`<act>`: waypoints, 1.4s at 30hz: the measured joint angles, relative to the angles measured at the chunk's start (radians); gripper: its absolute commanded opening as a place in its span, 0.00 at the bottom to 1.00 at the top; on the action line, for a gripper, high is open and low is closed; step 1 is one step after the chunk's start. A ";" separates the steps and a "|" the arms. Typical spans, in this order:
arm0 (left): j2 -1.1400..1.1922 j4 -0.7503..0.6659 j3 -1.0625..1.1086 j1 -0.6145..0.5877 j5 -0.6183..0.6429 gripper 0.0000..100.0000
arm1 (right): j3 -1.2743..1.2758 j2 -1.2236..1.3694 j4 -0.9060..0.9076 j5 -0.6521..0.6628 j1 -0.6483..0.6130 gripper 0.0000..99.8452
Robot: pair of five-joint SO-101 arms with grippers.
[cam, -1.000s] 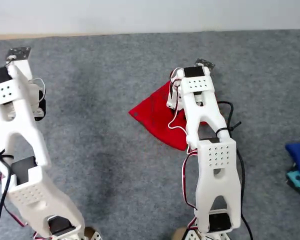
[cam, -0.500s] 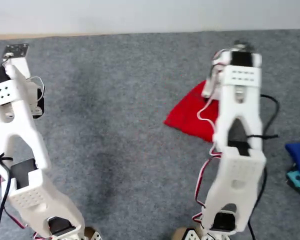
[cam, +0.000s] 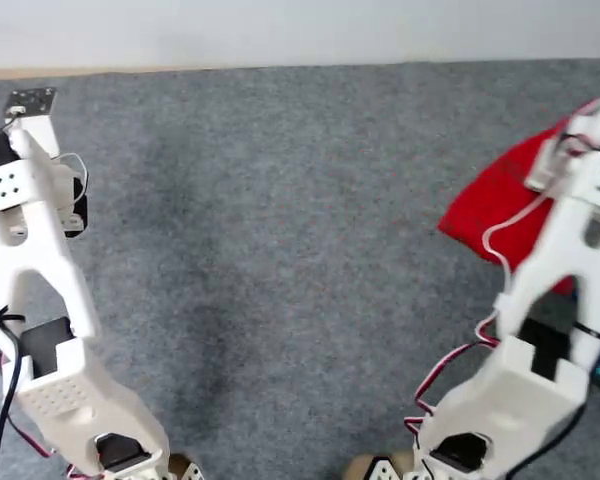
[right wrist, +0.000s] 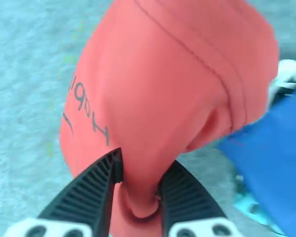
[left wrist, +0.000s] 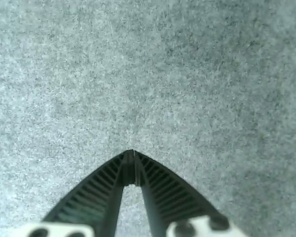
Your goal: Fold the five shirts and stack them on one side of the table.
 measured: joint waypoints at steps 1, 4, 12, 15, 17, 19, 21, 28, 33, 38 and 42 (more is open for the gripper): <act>0.000 0.000 0.000 0.000 0.000 0.00 | 0.000 -0.006 0.000 0.017 0.031 0.01; 0.000 0.000 0.000 0.000 0.000 0.00 | 0.000 -0.018 0.000 0.071 0.123 0.01; 0.000 0.000 0.000 0.000 0.000 0.00 | 0.068 -0.020 0.000 0.175 0.308 0.01; 0.000 0.000 0.000 0.000 0.000 0.00 | 0.094 -0.020 0.000 0.187 0.361 0.01; 0.000 0.000 0.000 0.000 0.000 0.00 | 0.100 -0.020 0.000 0.199 0.400 0.01; 0.000 0.000 0.000 0.000 0.000 0.00 | 0.100 -0.018 0.000 0.226 0.433 0.01; 0.000 0.000 0.000 0.000 0.000 0.00 | 0.100 -0.002 0.000 0.239 0.454 0.01; 0.000 0.000 0.000 0.000 0.000 0.00 | 0.100 0.054 -0.060 0.258 0.534 0.01; 0.000 0.000 0.000 0.000 0.000 0.00 | 0.100 0.069 -0.129 0.313 0.559 0.01; 0.000 0.000 0.000 0.000 0.000 0.00 | 0.100 0.071 -0.198 0.321 0.574 0.01; 0.000 0.000 0.000 0.000 0.000 0.00 | 0.100 0.121 -0.253 0.321 0.611 0.05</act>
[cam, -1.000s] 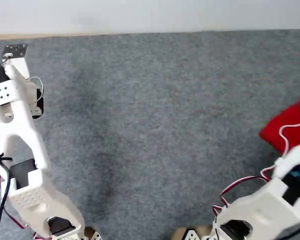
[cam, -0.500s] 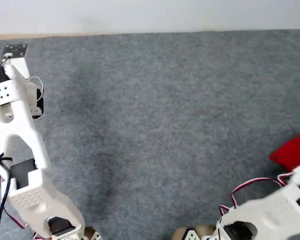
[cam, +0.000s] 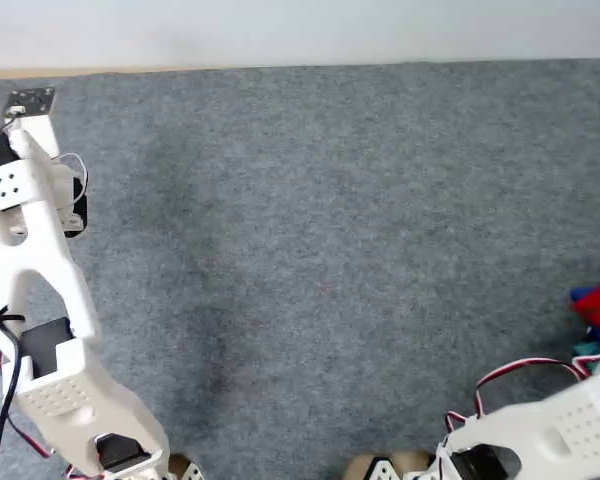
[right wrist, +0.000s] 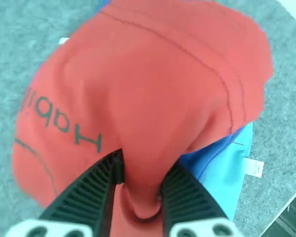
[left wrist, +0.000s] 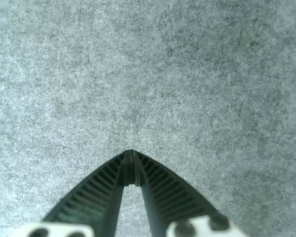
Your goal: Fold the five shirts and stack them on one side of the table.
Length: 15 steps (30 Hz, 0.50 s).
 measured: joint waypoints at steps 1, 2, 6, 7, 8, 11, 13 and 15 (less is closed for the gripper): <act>0.000 0.000 0.000 0.000 0.000 0.00 | 0.000 0.014 -0.008 0.000 0.009 0.08; 0.000 0.000 0.000 0.000 0.000 0.00 | 0.000 0.028 -0.011 0.008 0.017 0.11; 0.000 0.000 0.000 0.000 0.000 0.00 | 0.000 0.061 -0.009 0.040 0.046 0.24; 0.000 0.000 0.000 0.000 0.000 0.00 | 0.000 0.061 -0.002 0.040 0.054 0.27; 0.000 0.000 0.000 0.000 0.000 0.00 | 0.000 0.060 0.006 0.038 0.058 0.29; 0.000 0.000 0.000 0.000 0.000 0.00 | 0.000 0.037 0.014 0.006 0.068 0.31; 0.000 0.000 0.000 0.000 0.000 0.00 | 0.000 -0.018 0.014 -0.017 0.068 0.31; 0.000 0.000 0.000 0.000 0.000 0.00 | 0.000 -0.084 0.021 -0.029 0.068 0.31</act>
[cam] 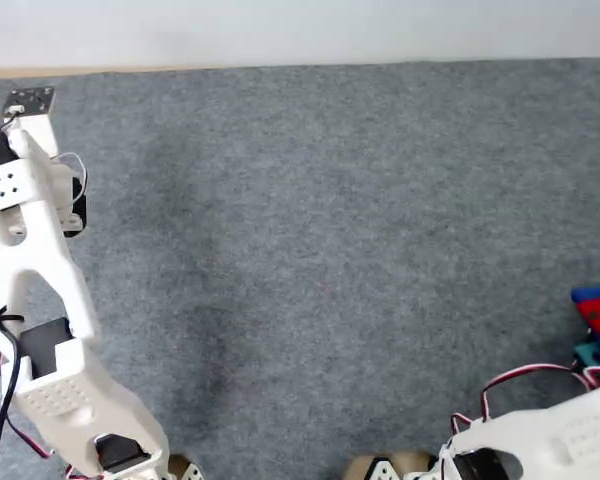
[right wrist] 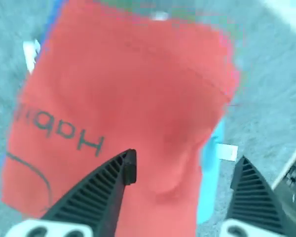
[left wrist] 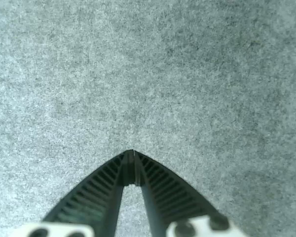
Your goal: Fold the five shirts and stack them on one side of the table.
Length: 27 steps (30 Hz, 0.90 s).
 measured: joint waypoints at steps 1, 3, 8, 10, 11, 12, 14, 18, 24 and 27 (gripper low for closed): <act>0.000 0.000 0.000 0.000 0.000 0.00 | 0.000 -0.026 0.000 -0.003 -0.002 0.31; 0.000 0.000 0.000 0.000 0.000 0.00 | 0.000 -0.063 0.000 -0.009 -0.008 0.31; 0.000 0.000 0.000 0.000 0.000 0.00 | 0.011 -0.075 0.000 -0.011 -0.044 0.21; 0.000 0.000 0.000 0.000 0.000 0.00 | 0.014 -0.057 0.000 -0.011 -0.046 0.14; 0.000 0.000 0.000 0.000 0.000 0.00 | 0.014 -0.037 0.000 -0.011 -0.041 0.10; 0.000 0.000 0.000 0.000 0.000 0.00 | 0.014 -0.011 0.000 -0.011 -0.040 0.07; 0.000 0.000 0.000 0.000 0.000 0.00 | 0.015 0.038 -0.008 -0.011 -0.040 0.02; 0.000 0.000 0.000 0.000 0.000 0.00 | 0.015 0.069 -0.083 -0.011 -0.028 0.01; 0.000 0.000 0.000 0.000 0.000 0.00 | 0.015 0.086 -0.201 -0.012 0.005 0.01; 0.000 0.000 0.000 0.000 0.000 0.00 | 0.015 0.135 -0.230 -0.012 0.008 0.01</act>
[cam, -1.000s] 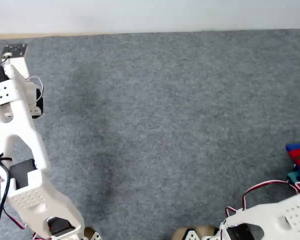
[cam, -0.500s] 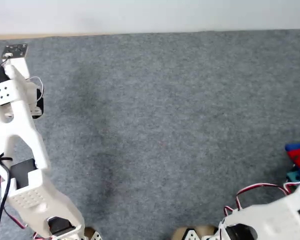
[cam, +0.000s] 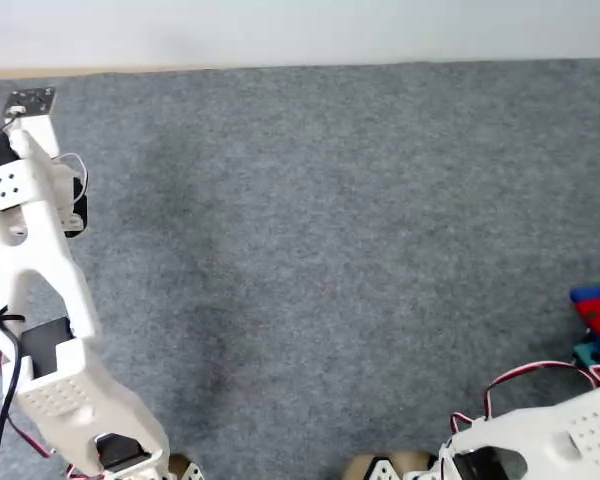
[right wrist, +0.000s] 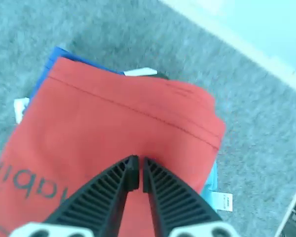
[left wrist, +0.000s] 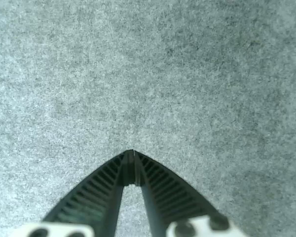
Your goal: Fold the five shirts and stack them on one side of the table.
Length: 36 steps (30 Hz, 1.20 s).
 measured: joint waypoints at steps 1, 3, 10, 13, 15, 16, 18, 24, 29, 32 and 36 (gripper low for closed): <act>0.000 0.000 0.000 0.000 0.000 0.00 | 0.000 0.018 -0.006 0.000 0.000 0.01; 0.000 0.000 0.000 0.000 0.000 0.00 | 0.000 0.063 -0.025 -0.002 0.000 0.01; 0.000 0.000 0.000 0.000 0.000 0.00 | -0.006 0.180 -0.064 -0.002 0.000 0.01; 0.000 0.000 0.000 0.000 0.000 0.00 | -0.064 0.178 -0.026 -0.002 -0.002 0.01; 0.000 0.000 0.000 0.000 0.000 0.00 | -0.101 0.158 -0.005 -0.002 -0.006 0.01; 0.000 0.000 0.000 0.000 0.000 0.00 | -0.114 0.143 0.008 -0.002 -0.012 0.01; 0.000 0.000 0.000 0.000 0.000 0.00 | -0.132 0.110 0.018 -0.002 -0.025 0.01; 0.000 0.000 0.000 0.000 0.000 0.00 | -0.135 0.069 -0.008 -0.002 -0.028 0.01; -0.048 0.000 0.000 0.000 0.000 0.00 | -0.135 0.126 -0.086 -0.002 -0.034 0.01; -0.135 0.000 0.000 0.000 0.000 0.00 | -0.133 0.169 -0.106 -0.002 -0.029 0.01; -0.265 0.000 0.000 0.000 -0.002 0.00 | -0.164 0.164 -0.044 -0.002 -0.052 0.01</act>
